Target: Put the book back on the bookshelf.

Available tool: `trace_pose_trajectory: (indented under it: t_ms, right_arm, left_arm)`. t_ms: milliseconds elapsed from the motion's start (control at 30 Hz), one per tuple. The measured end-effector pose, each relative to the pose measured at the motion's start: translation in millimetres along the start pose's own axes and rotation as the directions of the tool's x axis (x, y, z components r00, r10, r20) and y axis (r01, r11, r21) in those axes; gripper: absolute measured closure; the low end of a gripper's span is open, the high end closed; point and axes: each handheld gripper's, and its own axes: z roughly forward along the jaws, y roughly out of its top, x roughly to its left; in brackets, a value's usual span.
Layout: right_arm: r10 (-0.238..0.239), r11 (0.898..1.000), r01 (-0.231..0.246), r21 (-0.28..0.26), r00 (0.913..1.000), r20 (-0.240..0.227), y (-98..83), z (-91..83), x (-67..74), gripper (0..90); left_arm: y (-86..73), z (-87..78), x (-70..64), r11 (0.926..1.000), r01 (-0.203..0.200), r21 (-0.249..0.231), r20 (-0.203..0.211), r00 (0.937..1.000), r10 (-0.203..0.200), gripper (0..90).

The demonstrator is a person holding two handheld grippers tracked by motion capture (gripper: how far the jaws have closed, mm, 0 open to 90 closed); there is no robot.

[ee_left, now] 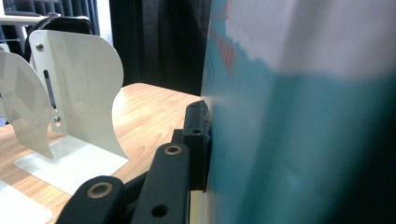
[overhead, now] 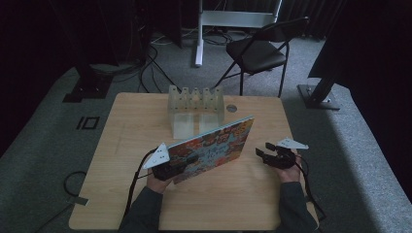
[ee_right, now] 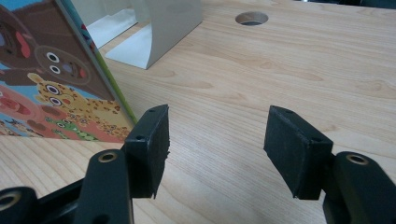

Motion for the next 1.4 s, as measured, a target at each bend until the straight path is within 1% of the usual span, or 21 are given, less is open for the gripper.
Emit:
trace_pose_trajectory:
  t_ms: [67, 133, 367, 500, 600, 633, 767, 867, 933, 967, 1000, 1033, 1167, 1400]
  right_arm:
    - [0.003, 1.0, -0.003, 0.001, 1.0, 0.002, -0.7, -0.1, -0.8, 40.1]
    - [0.007, 1.0, -0.007, 0.002, 1.0, 0.005, -1.4, -0.2, -2.2, 40.1]
    - [0.012, 1.0, -0.012, 0.006, 0.9998, 0.015, -3.4, -1.3, -5.2, 40.1]
    - [0.012, 1.0, -0.012, 0.012, 0.9997, 0.021, -4.4, -1.5, -6.3, 40.1]
    - [0.01, 1.0, -0.01, 0.021, 0.9995, 0.028, -6.0, -0.9, -7.8, 39.9]
    - [0.014, 0.999, -0.015, 0.028, 0.9994, 0.03, -6.9, -0.7, -8.6, 39.5]
    - [0.007, 0.999, -0.008, 0.04, 0.9993, 0.036, -7.8, 0.2, -9.0, 39.1]
    - [0.002, 0.999, -0.004, 0.045, 0.9994, 0.035, -8.3, 1.2, -8.8, 39.1]
    - [0.004, 0.999, -0.005, 0.047, 0.9994, 0.035, -8.6, 1.6, -9.0, 39.1]
    - [0.003, 0.999, -0.005, 0.047, 0.9994, 0.035, -8.7, 1.7, -9.2, 39.1]
    - [0.003, 0.999, -0.005, 0.047, 0.9994, 0.035, -8.7, 1.7, -9.2, 39.1]
    - [0.005, 0.999, -0.007, 0.049, 0.9993, 0.036, -8.9, 1.9, -9.4, 39.1]
    - [0.014, 0.998, -0.016, 0.054, 0.9992, 0.036, -11.1, 2.4, -11.2, 39.1]
    - [0.021, 0.998, -0.024, 0.064, 0.9988, 0.044, -13.9, 2.5, -13.6, 38.5]
  left_arm:
    - [-4.4, 0.5, 1.1, 0.9997, 0.023, 0.005, 0.003, 0.9997, -0.023, 71.7]
    - [-8.8, 1.5, 1.2, 0.9993, 0.037, 0.007, 0.004, 0.9993, -0.037, 71.0]
    - [-14.6, 3.9, 2.8, 0.9987, 0.049, 0.011, 0.003, 0.9988, -0.049, 70.2]
    - [-15.2, 4.8, 3.2, 0.9982, 0.059, 0.007, 0.009, 0.9982, -0.059, 72.3]
    - [-15.2, 6.0, 2.7, 0.9985, 0.055, 0.005, 0.008, 0.9985, -0.055, 76.2]
    - [-15.2, 7.4, 2.4, 0.9985, 0.055, 0.005, 0.001, 0.9985, -0.055, 76.5]
    - [-15.1, 8.1, 1.2, 0.9989, 0.047, 0.006, -0.006, 0.9989, -0.047, 75.4]
    - [-15.0, 8.2, 0.9, 0.9989, 0.046, 0.006, -0.007, 0.9989, -0.045, 72.4]
    - [-15.1, 8.4, 1.0, 0.9988, 0.049, 0.004, -0.01, 0.9988, -0.049, 72.6]
    - [-15.0, 8.6, 1.4, 0.9987, 0.05, 0.006, -0.006, 0.9987, -0.05, 73.4]
    - [-15.0, 8.6, 1.4, 0.9987, 0.05, 0.006, -0.006, 0.9987, -0.05, 76.2]
    - [-15.0, 8.9, 1.2, 0.9986, 0.052, 0.008, -0.003, 0.9987, -0.052, 76.2]
    - [-14.0, 10.8, -0.4, 0.9992, 0.038, 0.014, -0.004, 0.9993, -0.038, 78.0]
    - [-11.9, 11.8, -0.6, 0.9984, 0.052, 0.021, -0.008, 0.9986, -0.052, 78.6]
